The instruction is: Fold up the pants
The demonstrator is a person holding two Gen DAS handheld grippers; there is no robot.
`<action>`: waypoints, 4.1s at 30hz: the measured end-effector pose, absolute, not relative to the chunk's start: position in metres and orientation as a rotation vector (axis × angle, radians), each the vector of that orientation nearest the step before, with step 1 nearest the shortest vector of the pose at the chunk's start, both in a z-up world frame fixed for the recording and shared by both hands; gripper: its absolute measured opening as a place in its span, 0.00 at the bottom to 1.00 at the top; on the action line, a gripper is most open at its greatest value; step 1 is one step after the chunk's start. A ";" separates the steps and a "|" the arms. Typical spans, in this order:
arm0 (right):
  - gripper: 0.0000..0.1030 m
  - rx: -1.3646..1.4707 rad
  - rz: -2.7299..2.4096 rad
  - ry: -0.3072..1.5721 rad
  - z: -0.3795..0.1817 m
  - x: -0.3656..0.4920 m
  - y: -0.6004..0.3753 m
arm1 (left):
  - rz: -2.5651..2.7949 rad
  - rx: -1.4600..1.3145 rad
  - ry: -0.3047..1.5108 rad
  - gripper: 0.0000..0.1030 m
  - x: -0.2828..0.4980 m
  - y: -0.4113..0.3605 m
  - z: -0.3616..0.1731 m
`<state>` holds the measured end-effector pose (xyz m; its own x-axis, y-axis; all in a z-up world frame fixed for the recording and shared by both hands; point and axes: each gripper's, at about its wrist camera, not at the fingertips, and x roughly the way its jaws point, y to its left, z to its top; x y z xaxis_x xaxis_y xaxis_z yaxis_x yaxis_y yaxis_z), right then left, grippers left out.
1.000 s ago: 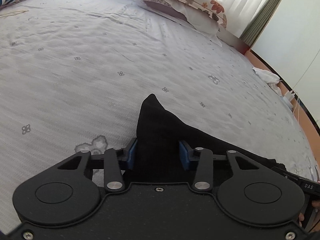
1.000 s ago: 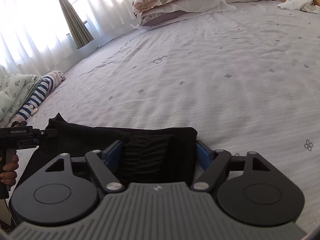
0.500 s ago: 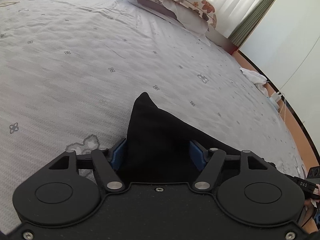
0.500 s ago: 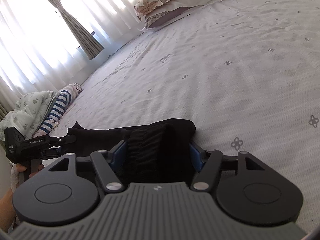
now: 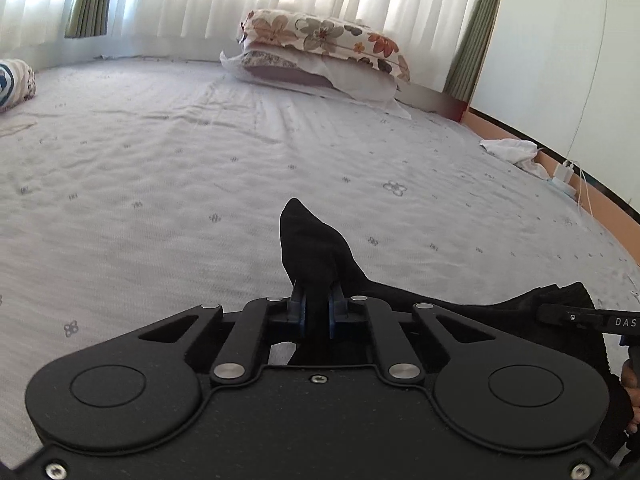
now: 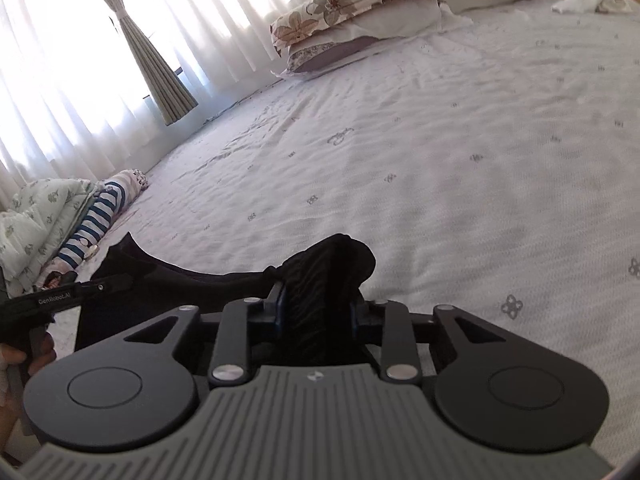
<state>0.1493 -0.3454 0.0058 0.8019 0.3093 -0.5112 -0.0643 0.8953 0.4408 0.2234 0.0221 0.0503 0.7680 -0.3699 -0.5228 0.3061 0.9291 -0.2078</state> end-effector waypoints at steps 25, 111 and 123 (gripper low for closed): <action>0.26 0.331 0.105 0.597 0.014 0.243 -0.325 | -0.206 -0.018 0.640 0.12 0.324 -0.006 0.023; 1.00 0.014 -0.130 0.587 -0.021 0.023 -0.211 | -0.106 0.056 0.707 1.00 0.065 -0.006 0.007; 1.00 0.019 -0.136 0.604 -0.020 0.025 -0.211 | -0.099 0.040 0.710 1.00 0.067 -0.004 0.005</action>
